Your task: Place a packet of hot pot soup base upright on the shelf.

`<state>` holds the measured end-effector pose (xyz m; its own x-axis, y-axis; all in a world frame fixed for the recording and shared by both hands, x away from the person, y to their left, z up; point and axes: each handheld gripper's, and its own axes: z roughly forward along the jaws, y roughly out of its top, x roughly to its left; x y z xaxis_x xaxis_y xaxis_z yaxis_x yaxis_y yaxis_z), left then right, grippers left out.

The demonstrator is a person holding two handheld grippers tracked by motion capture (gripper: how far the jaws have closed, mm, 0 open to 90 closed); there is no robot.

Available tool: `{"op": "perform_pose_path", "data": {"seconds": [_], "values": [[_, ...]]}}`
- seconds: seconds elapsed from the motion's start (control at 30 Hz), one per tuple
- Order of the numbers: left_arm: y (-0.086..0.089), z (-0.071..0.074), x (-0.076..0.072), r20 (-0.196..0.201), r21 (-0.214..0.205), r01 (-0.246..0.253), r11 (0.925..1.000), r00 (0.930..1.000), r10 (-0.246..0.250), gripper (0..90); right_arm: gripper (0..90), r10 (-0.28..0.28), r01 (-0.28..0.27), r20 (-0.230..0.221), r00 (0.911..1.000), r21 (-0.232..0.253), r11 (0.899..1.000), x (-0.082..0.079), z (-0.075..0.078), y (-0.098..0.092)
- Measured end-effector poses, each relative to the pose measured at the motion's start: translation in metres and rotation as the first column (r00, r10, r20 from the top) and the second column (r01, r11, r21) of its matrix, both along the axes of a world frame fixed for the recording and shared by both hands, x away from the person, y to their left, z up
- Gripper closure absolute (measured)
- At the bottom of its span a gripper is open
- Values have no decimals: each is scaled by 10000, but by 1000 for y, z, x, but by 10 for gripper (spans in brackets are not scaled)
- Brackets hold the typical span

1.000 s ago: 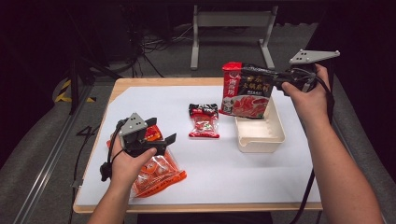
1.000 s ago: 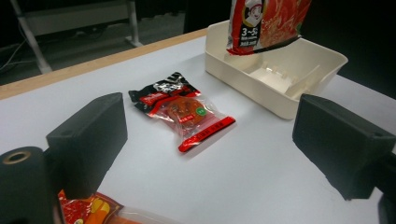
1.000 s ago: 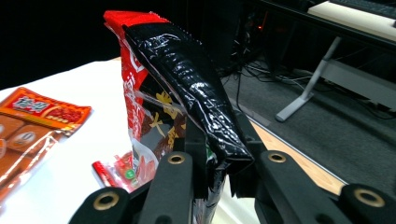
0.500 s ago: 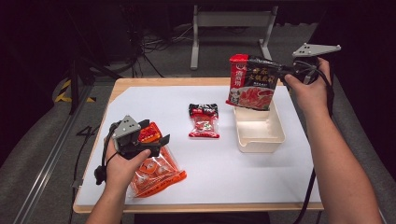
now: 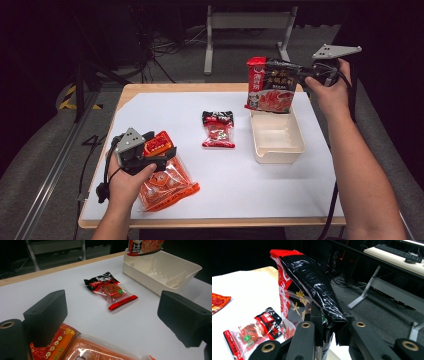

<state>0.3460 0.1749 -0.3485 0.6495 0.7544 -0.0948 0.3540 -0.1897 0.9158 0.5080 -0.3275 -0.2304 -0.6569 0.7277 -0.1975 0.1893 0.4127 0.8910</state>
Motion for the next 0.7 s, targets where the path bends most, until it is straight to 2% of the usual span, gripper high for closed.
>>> {"op": "perform_pose_path", "data": {"seconds": [0.23, 0.7], "values": [[5, -1, -3, -47, -3, -167, 9999, 9998, 167, 101, 795, -162, 161, 92, 9998, 64, 9999, 8, -5, -3], [5, -4, -3, -125, 86, -39, 10000, 9999, 40, 98, 793, -421, 421, 29, 9991, -142, 9990, 20, -24, -6]]}}
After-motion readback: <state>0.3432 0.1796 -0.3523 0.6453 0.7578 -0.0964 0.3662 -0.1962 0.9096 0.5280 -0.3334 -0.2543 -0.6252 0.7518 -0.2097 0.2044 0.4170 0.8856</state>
